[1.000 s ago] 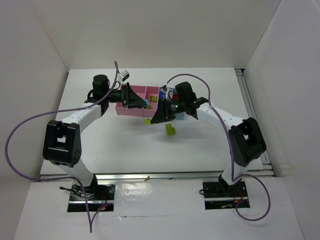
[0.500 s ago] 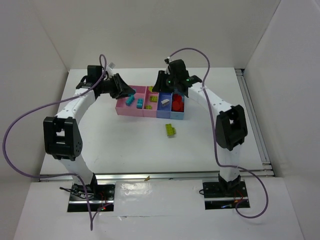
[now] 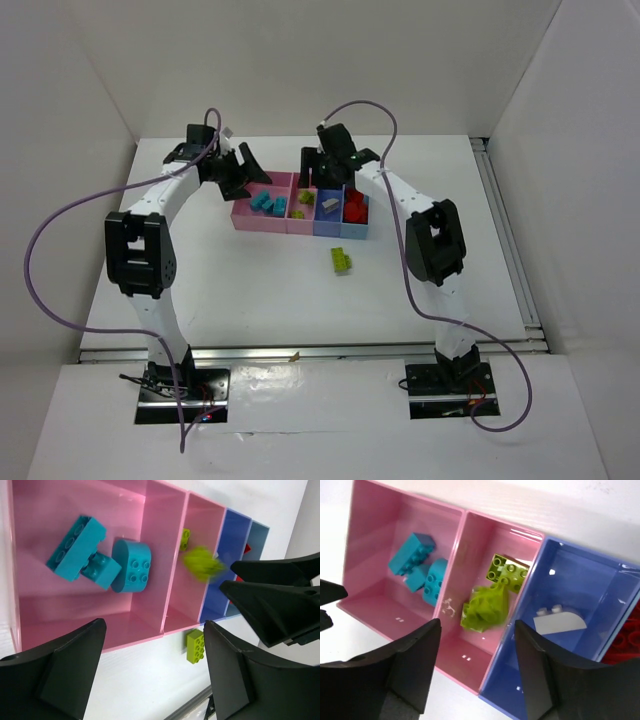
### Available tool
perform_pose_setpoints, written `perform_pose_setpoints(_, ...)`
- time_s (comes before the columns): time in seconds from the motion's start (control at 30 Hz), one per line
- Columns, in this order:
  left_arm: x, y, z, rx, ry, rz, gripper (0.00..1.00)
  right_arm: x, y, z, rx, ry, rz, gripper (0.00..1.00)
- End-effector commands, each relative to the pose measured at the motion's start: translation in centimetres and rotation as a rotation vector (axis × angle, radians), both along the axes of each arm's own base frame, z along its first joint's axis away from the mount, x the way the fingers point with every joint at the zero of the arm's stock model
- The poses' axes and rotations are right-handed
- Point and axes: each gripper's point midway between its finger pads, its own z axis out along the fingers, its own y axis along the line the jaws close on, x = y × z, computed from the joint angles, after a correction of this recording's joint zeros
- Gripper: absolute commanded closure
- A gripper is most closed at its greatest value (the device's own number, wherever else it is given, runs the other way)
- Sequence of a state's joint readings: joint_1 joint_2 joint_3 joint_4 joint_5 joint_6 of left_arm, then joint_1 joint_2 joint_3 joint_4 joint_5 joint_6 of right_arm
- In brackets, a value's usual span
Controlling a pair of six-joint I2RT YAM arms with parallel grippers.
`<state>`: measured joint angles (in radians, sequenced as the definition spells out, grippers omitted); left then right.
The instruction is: Sort the legos into containers by color
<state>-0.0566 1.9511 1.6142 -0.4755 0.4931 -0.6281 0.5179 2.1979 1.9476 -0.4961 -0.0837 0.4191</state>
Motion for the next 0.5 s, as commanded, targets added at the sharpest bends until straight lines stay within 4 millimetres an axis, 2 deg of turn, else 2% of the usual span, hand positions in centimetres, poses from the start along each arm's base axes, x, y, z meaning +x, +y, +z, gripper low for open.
perform_pose_setpoints(0.0,0.5,-0.2,2.9,0.017,-0.072,-0.02,0.1,0.6,1.3,2.5,0.007,-0.062,0.023,0.27)
perform_pose_setpoints(0.07,0.4,-0.2,3.7,0.022,-0.086,-0.026,0.1,0.4,1.1,2.3,-0.003,-0.059,0.03,0.26)
perform_pose_setpoints(0.1,0.2,-0.7,4.0,0.021,-0.083,-0.036,0.09,0.6,0.9,3.1,-0.006,-0.078,0.016,0.26)
perform_pose_setpoints(0.17,0.0,-0.6,6.1,0.024,-0.135,-0.042,0.09,-0.2,0.6,4.5,-0.016,-0.104,0.013,0.26)
perform_pose_setpoints(0.2,-0.5,-1.0,6.5,0.028,-0.141,-0.057,0.09,-0.6,0.6,5.0,-0.022,-0.113,0.011,0.3)
perform_pose_setpoints(0.3,-1.4,-0.9,8.5,0.06,-0.193,-0.072,0.09,-2.5,-1.5,6.9,-0.039,-0.14,-0.024,0.37)
perform_pose_setpoints(0.33,-2.0,-1.3,8.8,0.074,-0.195,-0.085,0.09,-4.0,-2.9,4.7,-0.088,-0.096,-0.04,0.37)
perform_pose_setpoints(0.37,-2.3,-1.0,9.2,0.09,-0.212,-0.086,0.09,-5.9,-3.2,6.8,-0.084,-0.131,-0.039,0.37)
perform_pose_setpoints(0.4,-3.2,-1.2,10.2,0.105,-0.236,-0.094,0.09,-7.0,-4.1,6.6,-0.109,-0.132,-0.053,0.37)
perform_pose_setpoints(0.43,-3.9,-1.1,9.6,0.128,-0.228,-0.093,0.09,-9.0,-5.8,3.8,-0.185,-0.084,-0.071,0.37)
perform_pose_setpoints(0.47,-4.4,-1.0,9.7,0.137,-0.235,-0.103,0.09,-11.1,-6.4,4.8,-0.193,-0.097,-0.063,0.37)
